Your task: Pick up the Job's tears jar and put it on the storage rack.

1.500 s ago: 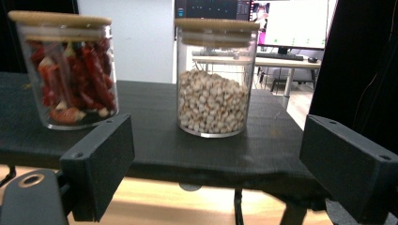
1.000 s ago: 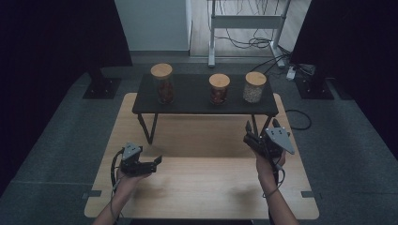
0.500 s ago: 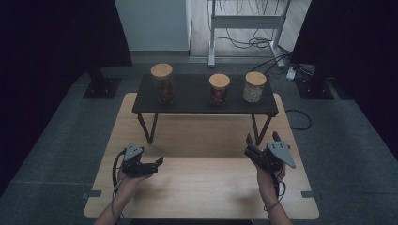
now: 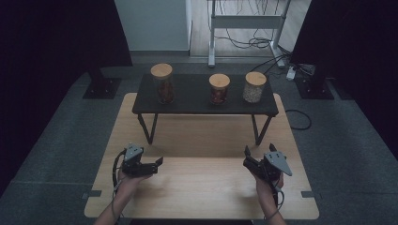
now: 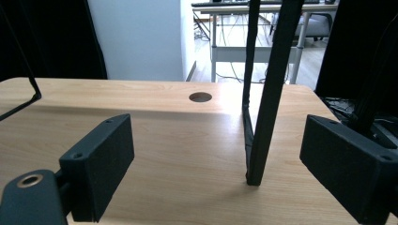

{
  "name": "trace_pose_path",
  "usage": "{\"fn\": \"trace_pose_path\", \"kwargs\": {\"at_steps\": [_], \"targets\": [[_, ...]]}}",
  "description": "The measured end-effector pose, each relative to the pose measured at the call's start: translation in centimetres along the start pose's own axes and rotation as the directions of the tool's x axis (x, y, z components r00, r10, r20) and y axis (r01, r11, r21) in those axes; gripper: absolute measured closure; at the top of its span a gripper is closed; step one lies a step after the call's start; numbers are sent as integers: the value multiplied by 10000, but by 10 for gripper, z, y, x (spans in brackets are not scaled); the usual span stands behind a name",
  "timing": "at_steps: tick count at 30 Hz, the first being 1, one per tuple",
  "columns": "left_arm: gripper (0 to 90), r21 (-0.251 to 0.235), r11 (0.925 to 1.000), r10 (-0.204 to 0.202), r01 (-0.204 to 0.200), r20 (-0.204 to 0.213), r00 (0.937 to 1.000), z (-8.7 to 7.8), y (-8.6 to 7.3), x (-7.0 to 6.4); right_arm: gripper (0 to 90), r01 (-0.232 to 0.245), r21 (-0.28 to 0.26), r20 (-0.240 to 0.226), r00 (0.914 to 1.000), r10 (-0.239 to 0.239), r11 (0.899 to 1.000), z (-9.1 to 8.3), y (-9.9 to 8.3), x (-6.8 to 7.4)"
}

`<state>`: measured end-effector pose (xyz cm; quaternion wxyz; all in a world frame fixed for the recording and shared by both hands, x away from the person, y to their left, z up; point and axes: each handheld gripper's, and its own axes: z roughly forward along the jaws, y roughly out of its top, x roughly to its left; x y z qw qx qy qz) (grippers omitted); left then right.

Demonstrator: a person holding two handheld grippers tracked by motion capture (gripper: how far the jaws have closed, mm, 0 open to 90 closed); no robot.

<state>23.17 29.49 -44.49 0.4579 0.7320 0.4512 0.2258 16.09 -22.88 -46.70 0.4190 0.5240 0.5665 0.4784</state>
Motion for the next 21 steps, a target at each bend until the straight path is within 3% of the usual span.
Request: {"fn": "trace_pose_path", "kwargs": {"at_steps": [21], "targets": [[37, 73, 10000, -68, 68, -3, 10000, 2, 0, 2, 104, -15, 84, -80, 10000, 16, 10000, 2, -3, 0]]}}
